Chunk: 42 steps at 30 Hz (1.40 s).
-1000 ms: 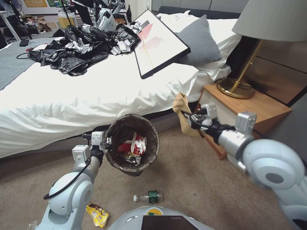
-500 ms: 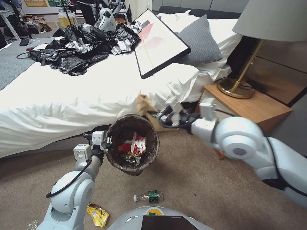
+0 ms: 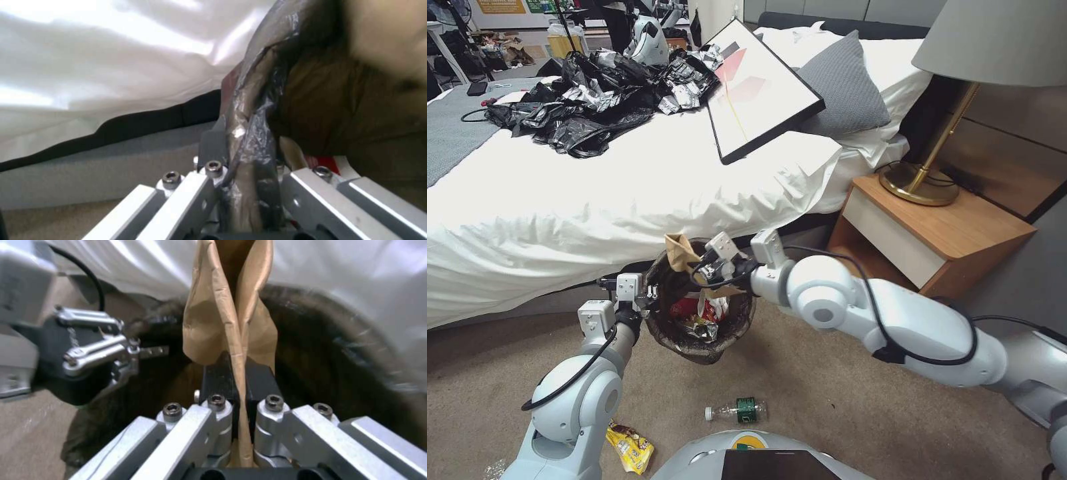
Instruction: Pick up the trash bin, then pick up the garbage from the floor and place it into the trash bin.
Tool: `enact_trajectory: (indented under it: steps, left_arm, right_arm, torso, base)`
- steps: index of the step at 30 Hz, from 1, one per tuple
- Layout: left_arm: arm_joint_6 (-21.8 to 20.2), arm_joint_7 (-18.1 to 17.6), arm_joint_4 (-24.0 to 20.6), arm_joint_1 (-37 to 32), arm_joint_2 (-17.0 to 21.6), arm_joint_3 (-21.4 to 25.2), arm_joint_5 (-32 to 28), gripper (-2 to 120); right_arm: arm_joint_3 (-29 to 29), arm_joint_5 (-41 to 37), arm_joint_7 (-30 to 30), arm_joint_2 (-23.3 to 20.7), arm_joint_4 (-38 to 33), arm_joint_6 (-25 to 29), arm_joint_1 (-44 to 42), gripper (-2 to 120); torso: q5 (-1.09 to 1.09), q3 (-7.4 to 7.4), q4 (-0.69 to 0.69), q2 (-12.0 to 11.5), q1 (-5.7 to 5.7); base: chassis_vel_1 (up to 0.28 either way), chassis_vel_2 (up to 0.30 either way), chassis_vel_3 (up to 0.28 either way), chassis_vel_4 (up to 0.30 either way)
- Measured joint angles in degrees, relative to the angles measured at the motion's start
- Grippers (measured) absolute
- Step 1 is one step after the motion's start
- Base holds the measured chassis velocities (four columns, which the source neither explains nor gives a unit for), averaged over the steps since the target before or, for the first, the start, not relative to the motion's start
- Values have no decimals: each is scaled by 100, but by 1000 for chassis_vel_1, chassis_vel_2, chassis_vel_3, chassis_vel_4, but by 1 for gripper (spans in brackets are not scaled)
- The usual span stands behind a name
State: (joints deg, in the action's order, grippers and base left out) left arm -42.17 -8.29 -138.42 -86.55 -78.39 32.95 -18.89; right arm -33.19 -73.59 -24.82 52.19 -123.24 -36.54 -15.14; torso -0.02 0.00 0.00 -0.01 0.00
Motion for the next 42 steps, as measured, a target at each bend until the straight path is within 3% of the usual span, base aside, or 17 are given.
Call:
enact_trajectory:
  steps: [7, 9, 11, 14, 16, 23, 27, 30, 33, 38, 41, 42]
  left_arm:
    - [2, 24, -5, -9, 1, 57, -21, 0]
    - [2, 25, -15, -10, 12, 72, -28, 0]
    - [2, 26, -16, -10, 13, 72, -29, 0]
    - [3, 17, -36, -14, 47, 114, -49, 0]
    - [3, 6, -40, -16, 54, 126, -52, 0]
    - [4, -12, -44, -26, 60, 117, -52, 0]
    - [4, -21, -45, -18, 57, 104, -48, 0]
    - [4, -20, -44, -18, 57, 103, -47, 0]
    - [4, -15, -27, -10, 61, 103, -41, 0]
    - [4, -13, -19, 17, 43, 82, -35, 0]
    - [4, -10, -19, 6, 42, 105, -21, 0]
    - [4, -10, -19, 6, 42, 105, -21, 0]
  right_arm:
    - [-136, 14, -163, 317, 409, -10, -161, 7]
    - [-136, 52, -248, 398, 556, -6, -257, 20]
    - [-136, 54, -254, 404, 566, -6, -266, 20]
    - [-99, 118, -346, 435, 660, -1, -491, 39]
    - [-74, 134, -357, 429, 658, -1, -552, 44]
    - [166, 141, -400, 321, 466, -13, -732, 67]
    - [471, 137, -421, 180, 196, -18, -821, 88]
    - [557, 135, -421, 154, 133, -18, -845, 92]
    - [1086, 89, -392, -39, -240, 13, -956, 100]
    - [1846, 71, -321, -285, -579, 96, -1123, 100]
    - [2728, 255, -343, -658, -784, 434, -1351, 100]
    - [2728, 255, -343, -658, -784, 434, -1351, 100]
  torso:
    - [1, 0, 0, 0, 0]
    - [0, 0, 0, 0, 0]
    - [0, 0, 0, 0, 0]
    - [1, 0, 0, 0, 0]
    - [1, 0, 0, 0, 0]
    - [2, -1, 0, 0, 0]
    - [2, -1, 0, 0, 0]
    - [2, -1, 0, 0, 0]
    - [2, -1, 0, 0, 0]
    - [3, -1, 0, 0, 0]
    - [2, -1, 1, 1, 0]
    - [2, -1, 1, 1, 0]
  base:
    - [0, 0, 0, 0]
    - [0, 0, 0, 0]
    - [0, 0, 0, 0]
    - [0, 0, 0, 0]
    - [0, 0, 0, 0]
    - [0, 0, 0, 0]
    - [0, 0, 0, 0]
    - [0, 0, 0, 0]
    - [0, 0, 0, 0]
    - [0, 0, 0, 0]
    - [0, 0, 0, 0]
    - [0, 0, 0, 0]
